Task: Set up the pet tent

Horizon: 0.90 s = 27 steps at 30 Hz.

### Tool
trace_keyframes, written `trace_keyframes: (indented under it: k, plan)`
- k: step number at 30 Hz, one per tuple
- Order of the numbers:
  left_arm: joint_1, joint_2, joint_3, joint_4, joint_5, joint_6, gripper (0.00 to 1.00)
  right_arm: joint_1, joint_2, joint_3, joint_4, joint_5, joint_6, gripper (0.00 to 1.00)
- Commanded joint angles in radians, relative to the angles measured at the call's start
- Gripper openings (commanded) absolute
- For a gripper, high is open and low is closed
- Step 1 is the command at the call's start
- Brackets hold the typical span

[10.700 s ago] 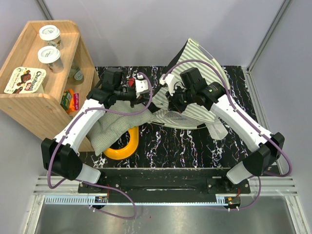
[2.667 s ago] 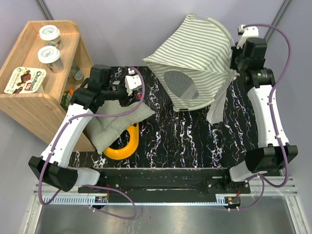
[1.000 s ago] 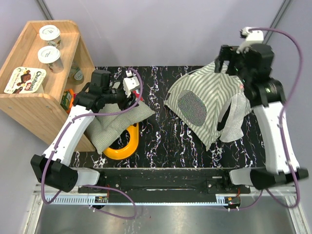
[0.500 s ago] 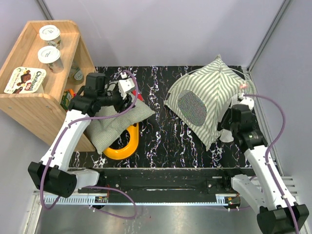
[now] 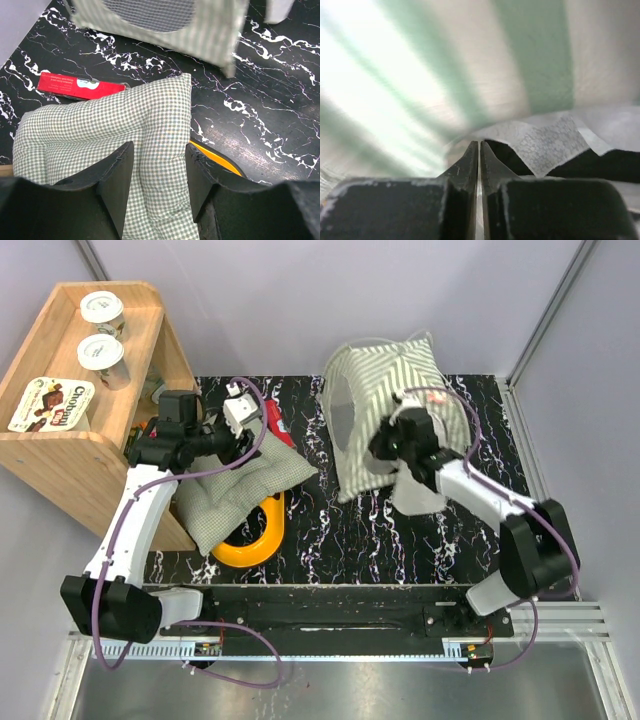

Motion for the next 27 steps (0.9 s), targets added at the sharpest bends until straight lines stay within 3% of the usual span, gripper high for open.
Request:
trace_keyframes:
  k: [1, 6, 15, 19, 22, 24, 27]
  plan:
    - [0.019, -0.032, 0.002, 0.023, 0.033, -0.015, 0.50, 0.051, 0.130, 0.233, 0.160, -0.089, -0.029, 0.10]
    - [0.031, -0.018, -0.006, 0.025, 0.004, -0.009, 0.50, 0.055, 0.194, 0.356, 0.041, -0.129, -0.062, 0.18]
    - [0.036, -0.004, -0.154, -0.004, -0.224, 0.086, 0.55, 0.132, 0.003, 0.183, -0.104, -0.259, -0.216, 0.45]
    - [0.028, 0.002, -0.269, 0.006, -0.189, 0.138, 0.64, 0.161, -0.030, 0.117, -0.078, -0.282, -0.213, 0.51]
    - [-0.010, 0.012, -0.349, 0.171, -0.291, 0.120, 0.94, 0.166, -0.037, 0.079, -0.020, -0.310, -0.188, 0.52]
    - [-0.047, 0.028, -0.375, 0.284, -0.371, 0.107, 0.99, 0.167, -0.037, 0.057, 0.002, -0.334, -0.174, 0.53]
    - [-0.108, 0.061, -0.374, 0.310, -0.347, 0.100, 0.99, 0.170, -0.043, 0.031, 0.051, -0.338, -0.164, 0.53]
